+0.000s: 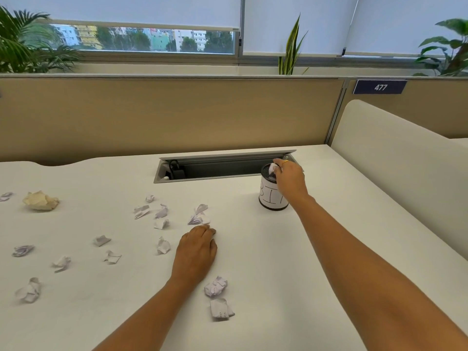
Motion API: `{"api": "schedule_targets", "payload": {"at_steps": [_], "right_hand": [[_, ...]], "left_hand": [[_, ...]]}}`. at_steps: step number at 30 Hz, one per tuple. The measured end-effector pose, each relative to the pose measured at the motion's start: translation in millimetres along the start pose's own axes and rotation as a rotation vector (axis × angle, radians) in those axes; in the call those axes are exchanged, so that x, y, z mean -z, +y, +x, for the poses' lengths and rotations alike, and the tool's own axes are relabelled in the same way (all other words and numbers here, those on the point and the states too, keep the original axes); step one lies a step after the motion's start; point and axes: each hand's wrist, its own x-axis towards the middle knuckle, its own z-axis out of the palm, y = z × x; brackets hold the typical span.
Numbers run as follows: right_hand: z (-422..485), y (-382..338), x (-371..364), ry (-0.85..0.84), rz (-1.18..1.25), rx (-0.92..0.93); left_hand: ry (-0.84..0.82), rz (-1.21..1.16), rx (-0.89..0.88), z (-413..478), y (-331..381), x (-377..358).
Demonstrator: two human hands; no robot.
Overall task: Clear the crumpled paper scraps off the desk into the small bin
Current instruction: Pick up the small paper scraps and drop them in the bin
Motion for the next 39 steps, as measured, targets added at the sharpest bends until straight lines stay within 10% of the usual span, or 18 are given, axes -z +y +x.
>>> {"api": "schedule_targets", "payload": {"at_steps": [11, 21, 28, 39], "right_hand": [[-48, 14, 1, 0.089, 0.039, 0.143], [-124, 76, -22, -0.294, -0.232, 0.125], [-141, 81, -23, -0.261, -0.311, 0.159], [-144, 77, -21, -0.223, -0.309, 0.135]], "left_hand": [[-0.042, -0.080, 0.083, -4, -2, -6], [-0.108, -0.252, 0.185, -35, -3, 6], [-0.255, -0.276, 0.212, -52, 2, 30], [-0.536, -0.144, -0.049, -71, 18, 48]]}}
